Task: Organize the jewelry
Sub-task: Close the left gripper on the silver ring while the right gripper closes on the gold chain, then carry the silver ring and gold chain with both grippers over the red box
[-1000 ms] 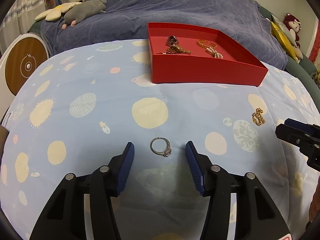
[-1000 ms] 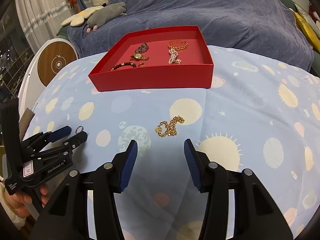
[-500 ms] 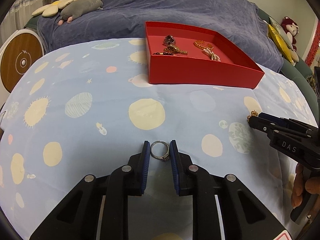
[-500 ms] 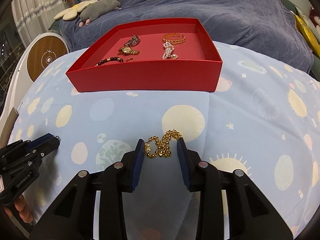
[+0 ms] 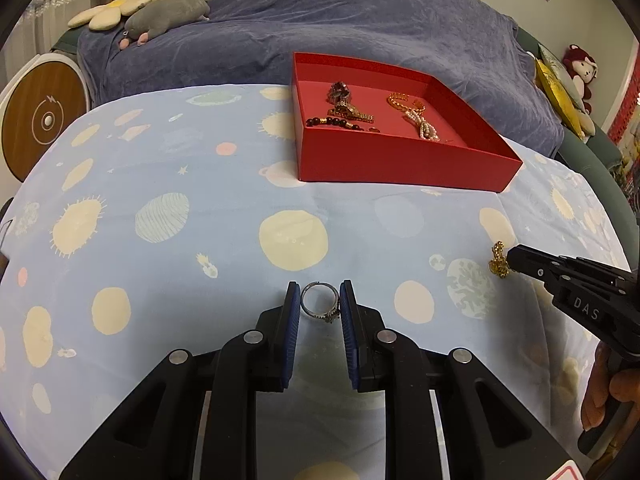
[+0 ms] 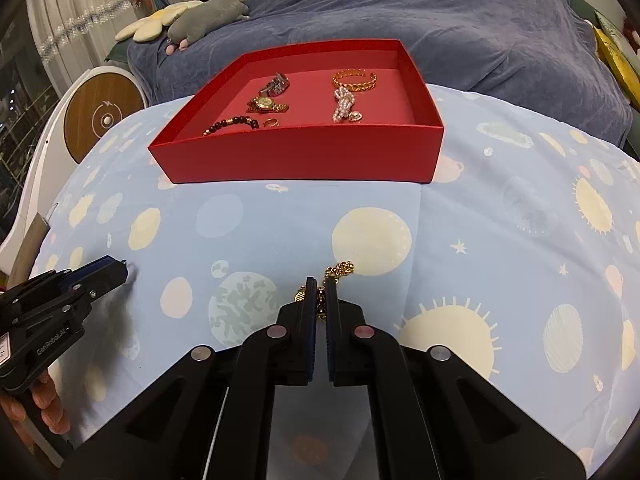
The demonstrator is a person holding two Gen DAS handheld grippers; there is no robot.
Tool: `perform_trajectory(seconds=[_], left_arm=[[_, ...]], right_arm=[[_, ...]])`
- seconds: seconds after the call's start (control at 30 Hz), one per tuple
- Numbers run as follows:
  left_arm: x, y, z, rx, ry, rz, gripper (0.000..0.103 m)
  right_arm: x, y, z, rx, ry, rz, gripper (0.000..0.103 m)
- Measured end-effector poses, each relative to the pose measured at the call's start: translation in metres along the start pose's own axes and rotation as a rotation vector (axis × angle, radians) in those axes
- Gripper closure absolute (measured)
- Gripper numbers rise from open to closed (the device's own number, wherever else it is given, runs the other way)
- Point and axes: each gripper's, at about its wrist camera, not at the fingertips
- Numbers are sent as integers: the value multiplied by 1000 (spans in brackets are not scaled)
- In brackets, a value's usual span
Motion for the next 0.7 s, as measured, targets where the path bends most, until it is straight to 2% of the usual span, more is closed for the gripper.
perform_trajectory(seconds=[0.47,0.7], left_arm=[[24,28,4,-40,22,66,85],[51,59,17,-65,-5,140,85]], right_arm=[[7,71,10,60,-22,130,100],[28,113,7,76,-2,216,100]])
Point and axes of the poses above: each gripper's, at about its wrist camera, not at the fingertips, and y roughly against the way its jaws point, z to its right, x to its top, and after that the axes turned 4 degrees about -z, right-handed
